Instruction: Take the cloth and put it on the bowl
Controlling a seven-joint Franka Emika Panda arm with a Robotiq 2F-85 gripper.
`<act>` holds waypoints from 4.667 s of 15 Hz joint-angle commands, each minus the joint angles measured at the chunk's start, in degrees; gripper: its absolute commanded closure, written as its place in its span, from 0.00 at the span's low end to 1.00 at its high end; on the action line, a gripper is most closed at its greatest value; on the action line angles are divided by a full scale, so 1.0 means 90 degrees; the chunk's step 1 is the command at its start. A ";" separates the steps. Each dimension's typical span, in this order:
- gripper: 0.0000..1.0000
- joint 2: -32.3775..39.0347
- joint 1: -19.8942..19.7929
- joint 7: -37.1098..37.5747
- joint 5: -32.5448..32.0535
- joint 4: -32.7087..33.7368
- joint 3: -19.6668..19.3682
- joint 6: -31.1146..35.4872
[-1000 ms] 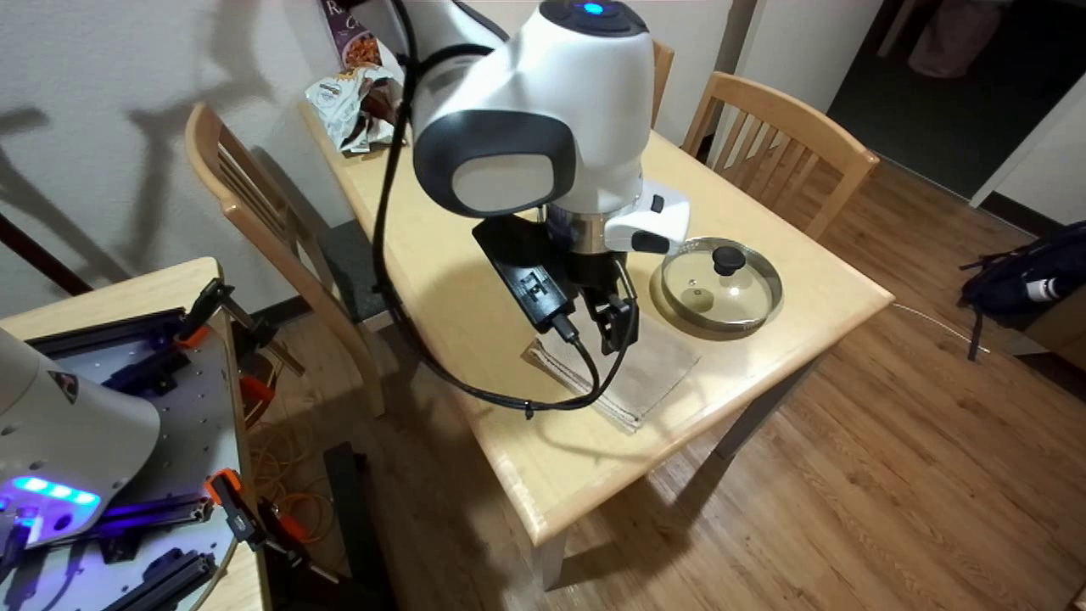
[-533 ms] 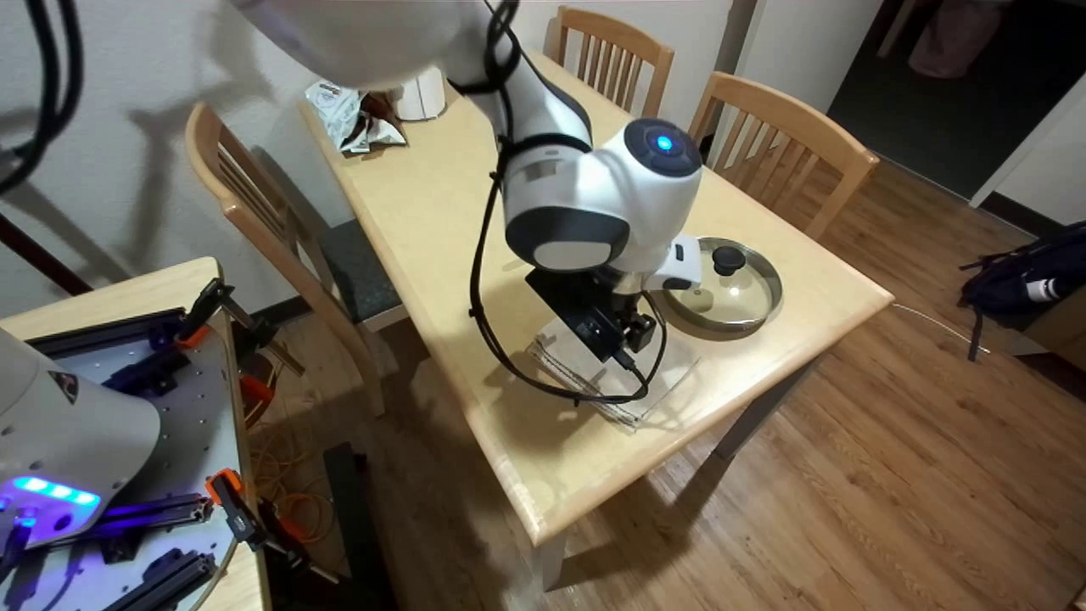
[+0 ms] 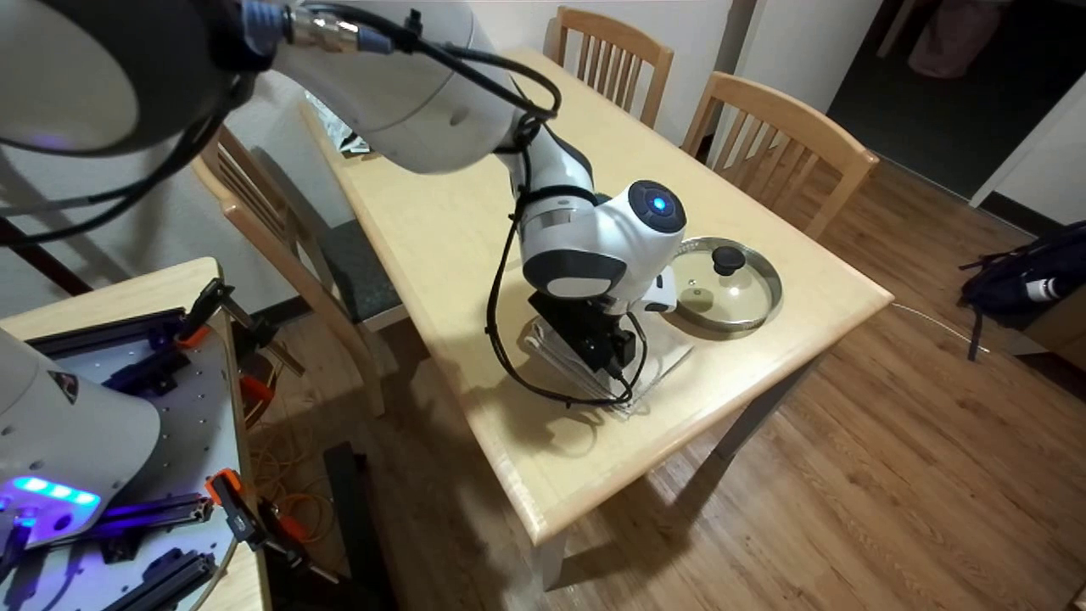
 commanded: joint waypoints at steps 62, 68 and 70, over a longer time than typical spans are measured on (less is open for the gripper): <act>0.98 -0.1579 0.0629 -0.2905 0.0495 0.1527 -0.0478 -0.3104; 0.99 -0.1267 0.1044 -0.3026 0.0362 0.2323 -0.0156 -0.3445; 0.99 -0.1161 0.1413 -0.3087 0.0210 0.2657 0.0011 -0.3600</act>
